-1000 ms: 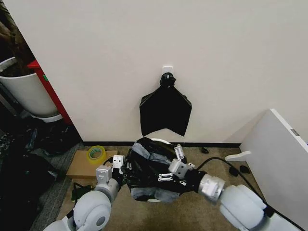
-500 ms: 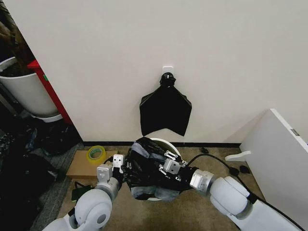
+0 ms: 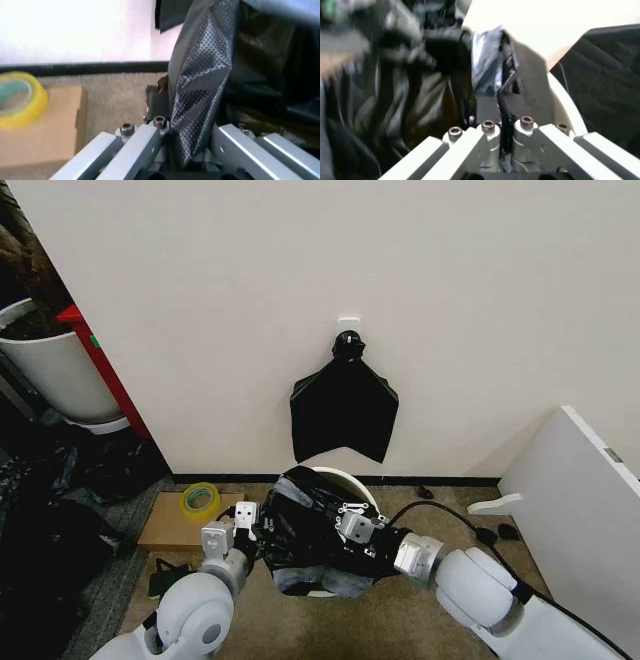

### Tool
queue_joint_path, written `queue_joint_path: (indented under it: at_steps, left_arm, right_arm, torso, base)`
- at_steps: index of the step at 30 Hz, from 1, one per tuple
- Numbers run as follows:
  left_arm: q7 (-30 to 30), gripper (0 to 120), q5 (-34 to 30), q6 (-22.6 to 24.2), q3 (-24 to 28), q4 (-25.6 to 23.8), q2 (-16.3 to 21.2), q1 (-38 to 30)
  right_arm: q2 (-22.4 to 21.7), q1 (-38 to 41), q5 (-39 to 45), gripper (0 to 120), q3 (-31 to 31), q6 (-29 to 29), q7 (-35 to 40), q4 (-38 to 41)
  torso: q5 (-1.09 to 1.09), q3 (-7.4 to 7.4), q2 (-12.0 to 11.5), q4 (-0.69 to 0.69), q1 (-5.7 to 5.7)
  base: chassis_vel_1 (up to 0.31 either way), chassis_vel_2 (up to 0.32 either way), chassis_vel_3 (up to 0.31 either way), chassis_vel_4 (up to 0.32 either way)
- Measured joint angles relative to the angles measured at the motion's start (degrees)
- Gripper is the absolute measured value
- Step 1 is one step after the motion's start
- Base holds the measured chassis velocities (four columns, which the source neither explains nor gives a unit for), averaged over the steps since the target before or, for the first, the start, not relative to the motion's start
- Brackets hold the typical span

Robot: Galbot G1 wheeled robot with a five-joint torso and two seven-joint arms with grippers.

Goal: Place the garbage bag over the trash bin.

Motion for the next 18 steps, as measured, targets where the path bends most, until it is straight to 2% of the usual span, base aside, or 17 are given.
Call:
queue_joint_path:
  at_steps: [4,5,8,12,18]
  left_arm:
    - [3.8,0,7.7,-2.1,0.0,0.1,0.8,1.8]
    - [3.8,0,7.7,-2.1,0.0,0.1,0.8,1.8]
    - [6.5,0,13.8,-4.7,-0.4,0.0,1.3,3.7]
    - [7.8,0,17.1,-7.5,-1.0,0.0,1.6,5.1]
    - [8.8,0,18.4,-10.7,-2.0,-0.3,1.7,5.4]
  right_arm:
    - [0.8,2.8,12.8,0,1.6,-3.0,4.8,0.9]
    - [0.8,2.8,12.8,0,1.6,-3.0,4.8,0.9]
    - [1.4,6.3,18.7,0,2.2,-5.8,9.2,-1.0]
    - [1.4,9.4,20.9,0,2.5,-9.9,12.3,-4.3]
    - [0.1,9.4,20.7,0,3.2,-12.2,12.2,-8.2]
  torso:
    - [0.00,0.00,0.0,0.01,0.00]
    - [0.00,0.00,0.0,0.01,0.00]
    - [0.00,0.00,0.0,0.02,0.00]
    - [0.00,0.00,0.0,0.03,0.00]
    - [0.00,0.00,0.0,0.00,0.00]
  base:
    - [0.000,0.000,0.000,0.000]
    - [0.000,0.000,0.000,0.000]
    - [0.000,0.000,0.000,0.000]
    - [0.000,0.000,0.000,0.000]
    - [0.000,0.000,0.000,0.000]
